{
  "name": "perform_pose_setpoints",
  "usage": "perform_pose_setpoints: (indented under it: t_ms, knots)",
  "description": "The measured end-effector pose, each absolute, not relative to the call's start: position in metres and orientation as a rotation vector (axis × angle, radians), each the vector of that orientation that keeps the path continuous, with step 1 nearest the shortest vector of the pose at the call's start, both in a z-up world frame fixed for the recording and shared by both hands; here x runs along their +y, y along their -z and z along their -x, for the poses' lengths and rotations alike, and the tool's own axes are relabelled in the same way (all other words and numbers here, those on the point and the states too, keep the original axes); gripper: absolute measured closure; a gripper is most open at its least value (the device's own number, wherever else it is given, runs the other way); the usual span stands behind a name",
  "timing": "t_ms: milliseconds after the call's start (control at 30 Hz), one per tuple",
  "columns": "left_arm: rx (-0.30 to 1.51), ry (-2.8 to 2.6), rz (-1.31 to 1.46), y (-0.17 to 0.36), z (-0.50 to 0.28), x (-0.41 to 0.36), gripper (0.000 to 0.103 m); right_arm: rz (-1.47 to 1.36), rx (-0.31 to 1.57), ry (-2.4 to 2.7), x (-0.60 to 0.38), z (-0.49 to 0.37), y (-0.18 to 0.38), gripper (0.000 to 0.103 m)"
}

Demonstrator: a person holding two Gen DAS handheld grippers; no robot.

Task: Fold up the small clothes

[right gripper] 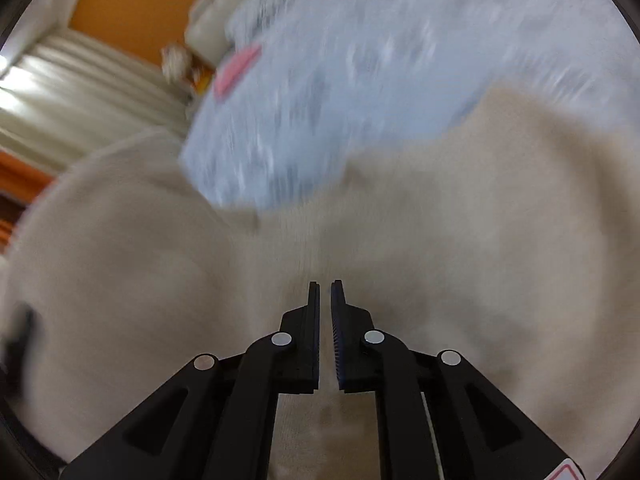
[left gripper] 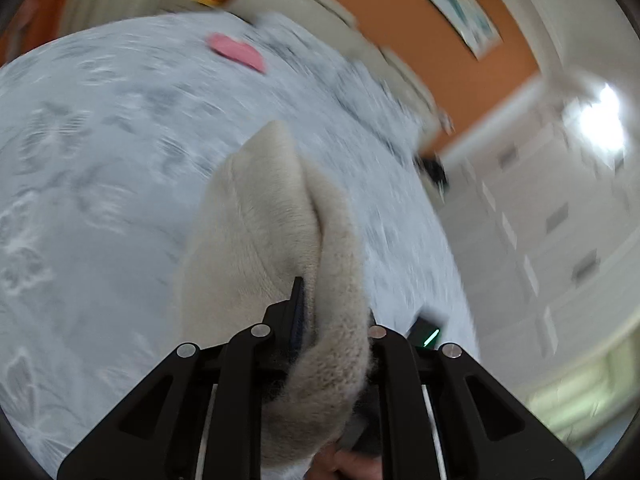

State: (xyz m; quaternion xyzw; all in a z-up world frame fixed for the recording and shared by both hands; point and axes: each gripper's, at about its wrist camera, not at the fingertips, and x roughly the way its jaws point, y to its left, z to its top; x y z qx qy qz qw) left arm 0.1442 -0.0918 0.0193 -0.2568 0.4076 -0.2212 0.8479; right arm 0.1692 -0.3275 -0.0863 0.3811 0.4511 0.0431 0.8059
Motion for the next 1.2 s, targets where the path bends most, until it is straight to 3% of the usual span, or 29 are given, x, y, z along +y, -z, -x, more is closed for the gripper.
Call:
perform_pose_setpoints:
  t_ms: [133,200,267,300,333,367,400,533,800,933,1200]
  knots:
    - [1.01,0.493,0.326,0.027,-0.142,-0.166,0.088,-0.759,0.929,0.103,-0.39,-0.149,0.074,0.087]
    - [1.136,0.474,0.192,0.064,-0.142,-0.193,0.083,-0.745,0.961,0.184,-0.411,-0.141,0.083,0.087]
    - [1.139,0.464,0.101,0.075,-0.133,-0.203,0.077,-0.784,0.974,0.18,-0.425,-0.137,0.088,0.087]
    - [1.092,0.463,0.077,0.07,-0.126,-0.203,0.06,-0.81,0.972,0.163,-0.429,-0.136,0.091,0.083]
    - [1.037,0.448,0.047,0.059,-0.118,-0.201,0.044,-0.834,0.967,0.14,-0.431,-0.135,0.092,0.072]
    - [1.006,0.438,0.046,0.052,-0.113,-0.195,0.017,-0.858,0.958,0.102,-0.434,-0.136,0.092,0.066]
    - [0.942,0.446,0.069,0.039,-0.107,-0.186,0.015,-0.88,0.951,0.07,-0.435,-0.136,0.092,0.055]
    - [0.801,0.42,0.114,0.013,-0.108,-0.157,0.007,-0.931,0.942,-0.051,-0.42,-0.144,0.091,0.039]
    - [1.034,0.24,0.079,0.078,-0.157,-0.115,0.007,-0.806,1.06,-0.085,-0.371,-0.167,0.101,0.037]
    - [1.031,0.262,0.055,0.078,-0.154,-0.11,0.007,-0.754,1.074,-0.064,-0.356,-0.175,0.102,0.031]
    - [1.06,0.286,0.02,0.086,-0.162,-0.115,0.007,-0.682,1.083,-0.03,-0.348,-0.176,0.104,0.031]
